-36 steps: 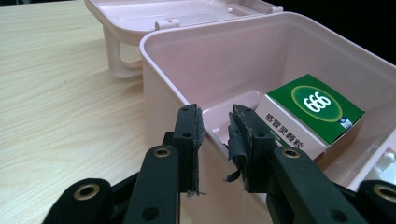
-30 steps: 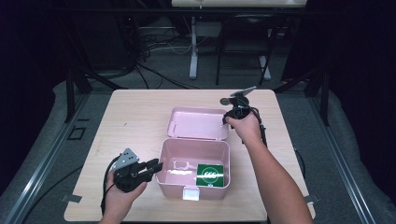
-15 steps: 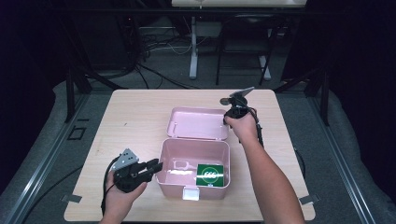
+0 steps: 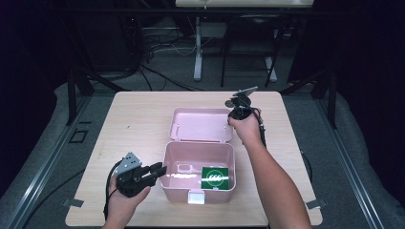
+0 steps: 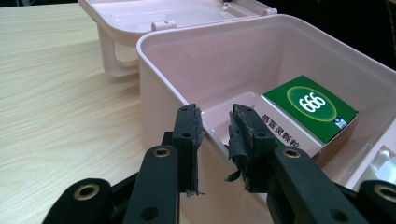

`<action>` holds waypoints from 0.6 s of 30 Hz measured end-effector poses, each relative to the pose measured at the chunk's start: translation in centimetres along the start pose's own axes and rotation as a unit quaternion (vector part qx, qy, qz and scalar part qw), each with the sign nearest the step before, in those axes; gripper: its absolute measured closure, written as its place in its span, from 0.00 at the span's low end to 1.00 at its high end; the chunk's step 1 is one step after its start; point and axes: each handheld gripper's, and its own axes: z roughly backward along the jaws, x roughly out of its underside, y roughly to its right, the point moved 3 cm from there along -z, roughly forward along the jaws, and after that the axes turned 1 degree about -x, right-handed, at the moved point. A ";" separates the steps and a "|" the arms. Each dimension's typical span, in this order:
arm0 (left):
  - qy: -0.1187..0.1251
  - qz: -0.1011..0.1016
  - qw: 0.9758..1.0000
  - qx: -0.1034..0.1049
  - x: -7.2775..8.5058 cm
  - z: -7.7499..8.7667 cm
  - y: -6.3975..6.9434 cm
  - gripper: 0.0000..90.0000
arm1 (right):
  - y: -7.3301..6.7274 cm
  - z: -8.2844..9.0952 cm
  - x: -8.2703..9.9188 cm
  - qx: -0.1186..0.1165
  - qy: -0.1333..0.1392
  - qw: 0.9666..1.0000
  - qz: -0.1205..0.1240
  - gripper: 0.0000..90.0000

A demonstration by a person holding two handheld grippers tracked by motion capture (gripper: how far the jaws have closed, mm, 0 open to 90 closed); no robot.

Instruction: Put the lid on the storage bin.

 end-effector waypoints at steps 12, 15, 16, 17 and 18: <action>0.001 0.001 1.000 0.000 0.0 0.0 0.0 0.80 | -0.3 1.6 -0.3 -0.003 0.041 0.999 0.011 0.95; 0.001 0.001 1.000 -0.001 0.0 0.0 0.0 0.80 | -0.5 2.3 -0.3 -0.002 0.054 0.998 0.019 0.95; 0.001 0.001 1.000 -0.002 0.0 0.0 0.0 0.80 | -0.6 2.7 -0.3 0.001 0.052 0.998 0.021 0.96; 0.002 0.001 1.000 -0.002 0.0 0.0 0.0 0.80 | -0.7 3.0 -0.2 0.003 0.059 0.998 0.026 0.96; 0.002 0.001 1.000 -0.002 0.0 0.0 0.0 0.80 | -0.9 3.1 -0.3 0.004 0.073 0.997 0.029 0.96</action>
